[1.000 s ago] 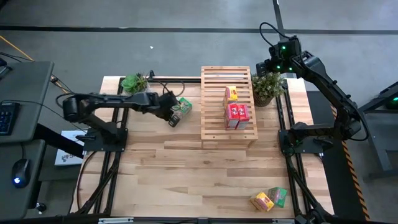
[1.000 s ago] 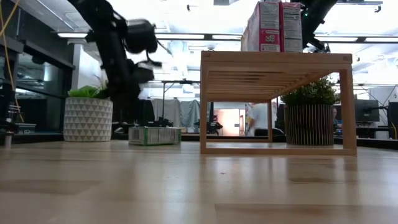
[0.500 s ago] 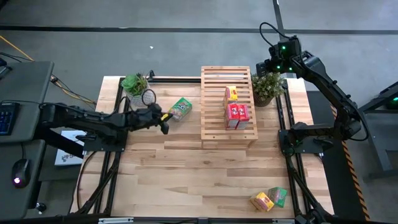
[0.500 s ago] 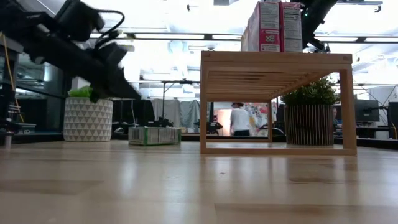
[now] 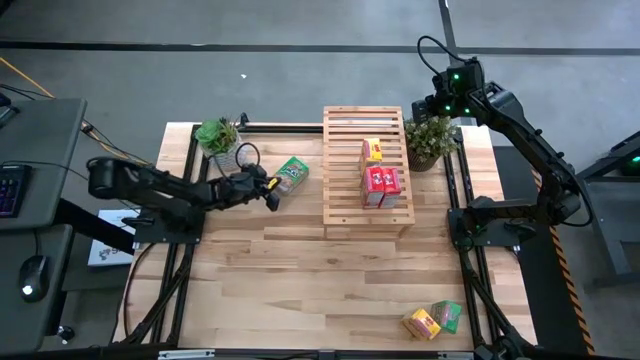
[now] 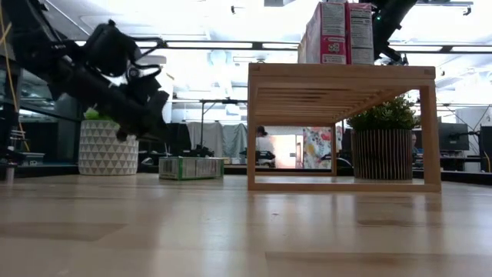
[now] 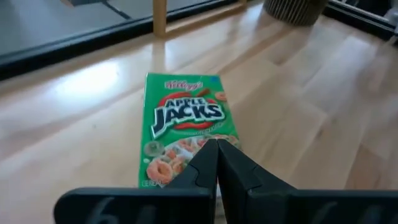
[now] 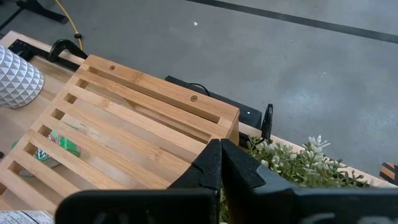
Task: Stack cereal on shelf
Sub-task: Put the top green cereal box on the shelf
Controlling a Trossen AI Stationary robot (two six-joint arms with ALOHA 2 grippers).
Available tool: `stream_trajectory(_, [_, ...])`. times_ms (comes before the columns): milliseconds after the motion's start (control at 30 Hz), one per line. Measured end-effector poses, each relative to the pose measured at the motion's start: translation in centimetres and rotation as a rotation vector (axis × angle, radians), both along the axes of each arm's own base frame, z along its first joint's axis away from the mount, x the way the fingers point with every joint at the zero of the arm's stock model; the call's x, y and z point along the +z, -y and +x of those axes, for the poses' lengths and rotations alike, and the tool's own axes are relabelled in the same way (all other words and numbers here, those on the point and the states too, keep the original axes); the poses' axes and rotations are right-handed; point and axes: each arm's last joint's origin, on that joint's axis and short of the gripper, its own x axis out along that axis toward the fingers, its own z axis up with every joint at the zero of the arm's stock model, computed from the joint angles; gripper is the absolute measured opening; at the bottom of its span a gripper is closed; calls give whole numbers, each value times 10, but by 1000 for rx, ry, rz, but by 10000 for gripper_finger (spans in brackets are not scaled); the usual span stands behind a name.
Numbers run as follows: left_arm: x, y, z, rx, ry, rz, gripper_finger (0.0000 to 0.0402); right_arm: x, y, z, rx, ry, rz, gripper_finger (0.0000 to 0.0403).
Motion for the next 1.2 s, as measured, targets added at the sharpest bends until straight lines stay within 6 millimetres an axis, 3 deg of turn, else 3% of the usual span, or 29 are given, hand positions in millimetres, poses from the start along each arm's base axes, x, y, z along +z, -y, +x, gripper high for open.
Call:
stream_trajectory(267, [-16, 0, 5, 37, -4, -68, 0, 0, 0, 0, 3, -2, -2, 0])
stream_trajectory(1000, [-21, 16, 2, 137, -65, -29, 0, 0, 0, 0, -1, 1, 2, 0])
stream_trajectory(1200, [-28, 28, -4, 264, -82, -42, 0, 0, 0, 0, 1, 2, 6, 0])
